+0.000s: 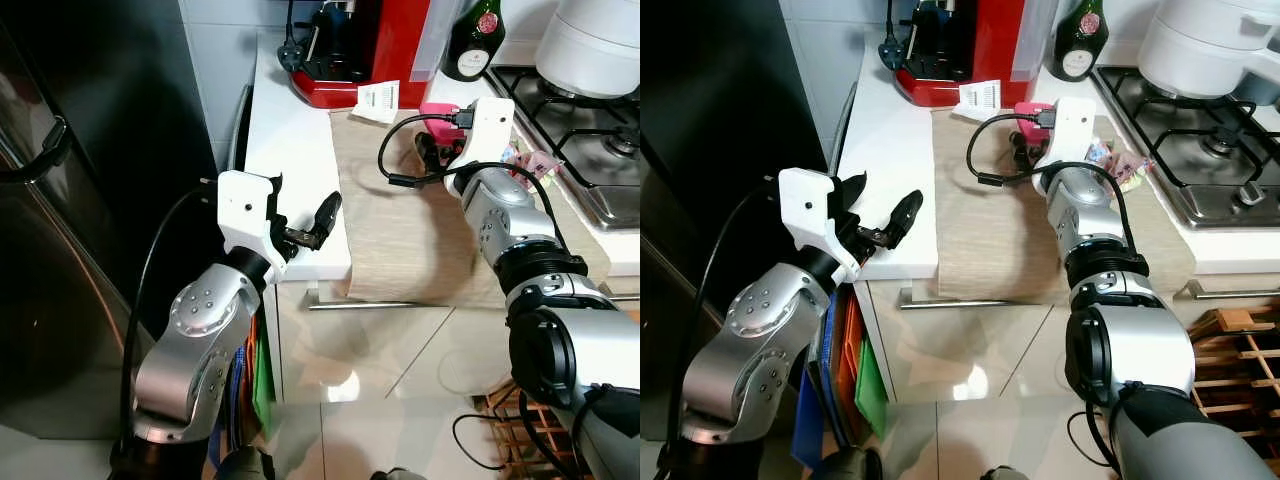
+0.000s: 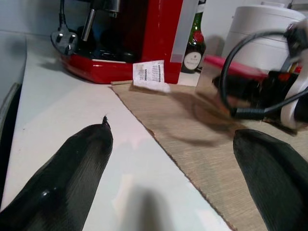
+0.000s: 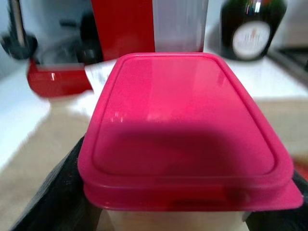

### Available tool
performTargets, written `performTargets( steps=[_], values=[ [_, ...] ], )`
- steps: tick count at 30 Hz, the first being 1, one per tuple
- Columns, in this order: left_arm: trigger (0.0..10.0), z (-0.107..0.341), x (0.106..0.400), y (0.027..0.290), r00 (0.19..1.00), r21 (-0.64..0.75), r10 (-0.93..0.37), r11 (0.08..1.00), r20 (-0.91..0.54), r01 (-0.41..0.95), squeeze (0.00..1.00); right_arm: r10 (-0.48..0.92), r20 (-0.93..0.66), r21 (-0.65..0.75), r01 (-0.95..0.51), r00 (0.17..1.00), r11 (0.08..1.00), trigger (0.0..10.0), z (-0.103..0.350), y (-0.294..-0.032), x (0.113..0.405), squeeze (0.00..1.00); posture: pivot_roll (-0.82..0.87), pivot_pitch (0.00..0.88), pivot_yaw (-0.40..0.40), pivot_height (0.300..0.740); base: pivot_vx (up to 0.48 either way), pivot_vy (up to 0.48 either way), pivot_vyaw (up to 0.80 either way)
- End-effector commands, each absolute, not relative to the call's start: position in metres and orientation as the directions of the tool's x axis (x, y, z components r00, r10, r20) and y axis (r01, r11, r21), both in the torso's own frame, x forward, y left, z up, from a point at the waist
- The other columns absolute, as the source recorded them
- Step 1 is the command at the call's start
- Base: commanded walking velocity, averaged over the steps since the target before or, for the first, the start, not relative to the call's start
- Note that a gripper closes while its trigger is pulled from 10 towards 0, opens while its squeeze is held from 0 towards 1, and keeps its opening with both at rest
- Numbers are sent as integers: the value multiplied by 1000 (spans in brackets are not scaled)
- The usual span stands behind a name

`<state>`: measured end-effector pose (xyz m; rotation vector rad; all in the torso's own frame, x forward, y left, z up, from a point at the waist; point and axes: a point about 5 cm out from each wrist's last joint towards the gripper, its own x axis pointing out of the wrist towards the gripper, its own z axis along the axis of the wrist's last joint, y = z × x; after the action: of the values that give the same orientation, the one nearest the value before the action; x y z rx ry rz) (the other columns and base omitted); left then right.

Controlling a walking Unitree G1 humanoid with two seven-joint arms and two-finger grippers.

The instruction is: Restocking fridge

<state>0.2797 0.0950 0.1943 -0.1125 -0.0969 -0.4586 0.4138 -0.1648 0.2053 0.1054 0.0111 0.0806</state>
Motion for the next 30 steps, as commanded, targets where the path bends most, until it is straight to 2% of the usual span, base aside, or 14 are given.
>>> performTargets(
  steps=[1,2,4,8,12,15,20,21,22,28,30],
  values=[
    [10000,192,284,93,882,-109,-457,877,117,469,0,71,127,93,-83,989,992,0,237,-164,417,0,99,0,-9,740,0,0,0],
    [10000,190,287,91,875,-113,-472,869,104,482,0,64,215,68,-80,975,994,0,252,-164,415,0,95,0,-5,740,0,0,0],
    [10000,189,289,91,874,-104,-476,868,100,485,0,61,260,53,-78,964,996,0,260,-164,414,0,88,0,-3,740,0,0,0],
    [10000,189,294,88,865,-72,-488,864,114,498,0,48,471,-26,-41,881,999,0,290,-165,401,0,75,0,3,740,0,0,0],
    [10000,192,300,86,866,-62,-480,869,142,491,0,37,554,-70,2,832,998,0,297,-166,391,0,67,0,6,740,0,0,0],
    [10000,202,300,84,840,-52,-494,854,224,517,0,-84,611,-79,167,787,983,0,284,-175,369,0,49,0,5,740,0,0,0],
    [10000,206,292,81,800,10,-540,830,262,557,0,-136,601,-113,252,787,961,0,240,-177,331,0,42,0,-5,740,0,0,0],
    [10000,206,292,81,800,10,-540,830,262,557,0,-136,601,-113,252,787,961,0,240,-177,331,0,42,0,-5,740,0,0,0],
    [10000,205,292,81,801,18,-537,833,264,553,0,-155,573,-137,280,805,950,0,219,-184,316,0,39,0,-6,740,0,0,0],
    [10000,203,294,84,813,19,-517,847,267,532,0,-133,454,-222,257,881,940,0,172,-190,286,0,31,0,-2,740,0,0,0],
    [10000,202,294,86,819,21,-508,852,265,522,0,-133,443,-218,251,887,943,0,170,-190,282,0,28,0,1,740,0,0,0]
  ],
)
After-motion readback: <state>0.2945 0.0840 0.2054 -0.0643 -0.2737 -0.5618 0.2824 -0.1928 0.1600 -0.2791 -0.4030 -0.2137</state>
